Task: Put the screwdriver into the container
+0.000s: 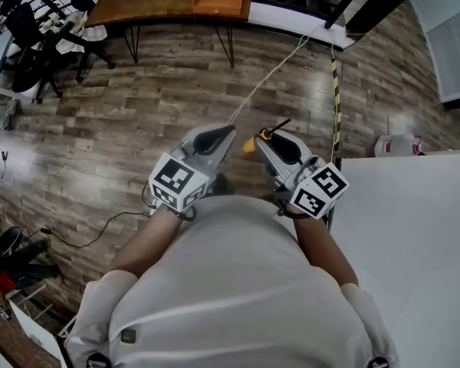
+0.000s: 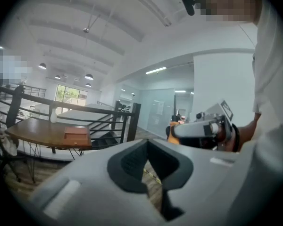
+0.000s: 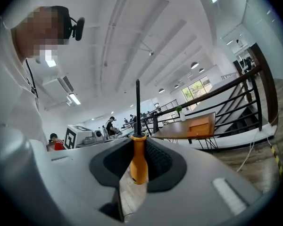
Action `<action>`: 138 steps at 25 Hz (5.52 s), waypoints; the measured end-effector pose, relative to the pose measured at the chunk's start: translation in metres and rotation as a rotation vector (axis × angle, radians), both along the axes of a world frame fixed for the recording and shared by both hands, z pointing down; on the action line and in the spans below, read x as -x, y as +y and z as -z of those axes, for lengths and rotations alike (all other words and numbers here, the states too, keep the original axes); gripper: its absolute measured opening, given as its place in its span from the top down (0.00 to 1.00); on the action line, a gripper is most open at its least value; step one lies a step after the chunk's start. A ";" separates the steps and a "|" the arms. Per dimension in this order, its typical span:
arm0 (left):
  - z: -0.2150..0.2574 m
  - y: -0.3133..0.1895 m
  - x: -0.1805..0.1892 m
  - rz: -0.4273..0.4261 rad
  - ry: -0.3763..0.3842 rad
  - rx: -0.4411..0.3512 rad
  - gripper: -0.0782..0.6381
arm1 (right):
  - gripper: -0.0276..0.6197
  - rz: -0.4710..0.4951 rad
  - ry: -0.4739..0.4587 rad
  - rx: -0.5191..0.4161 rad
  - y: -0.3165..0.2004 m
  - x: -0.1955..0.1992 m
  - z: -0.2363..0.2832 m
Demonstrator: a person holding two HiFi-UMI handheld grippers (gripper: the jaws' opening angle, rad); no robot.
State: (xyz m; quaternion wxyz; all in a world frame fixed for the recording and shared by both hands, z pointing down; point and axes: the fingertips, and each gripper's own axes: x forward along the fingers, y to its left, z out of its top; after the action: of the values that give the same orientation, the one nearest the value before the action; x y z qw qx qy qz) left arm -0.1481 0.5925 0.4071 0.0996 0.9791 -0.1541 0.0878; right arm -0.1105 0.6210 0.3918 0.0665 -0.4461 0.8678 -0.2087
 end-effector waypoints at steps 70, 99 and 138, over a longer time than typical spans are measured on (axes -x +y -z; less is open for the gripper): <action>0.013 -0.379 -0.138 0.134 -0.005 -0.017 0.89 | 0.83 0.125 -0.046 -0.015 -0.384 -0.142 0.020; 0.006 -0.521 -0.063 0.241 -0.025 0.006 0.89 | 0.83 0.174 -0.042 0.026 -0.539 -0.080 0.011; 0.012 -0.752 -0.169 0.146 -0.017 -0.033 0.89 | 0.83 0.173 0.036 0.011 -0.769 -0.162 0.018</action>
State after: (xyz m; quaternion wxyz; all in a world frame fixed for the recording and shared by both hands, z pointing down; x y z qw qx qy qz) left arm 0.0210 -0.1591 0.3948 0.0884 0.9660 -0.2274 0.0860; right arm 0.0518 -0.1479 0.3734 0.0305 -0.3736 0.9029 -0.2103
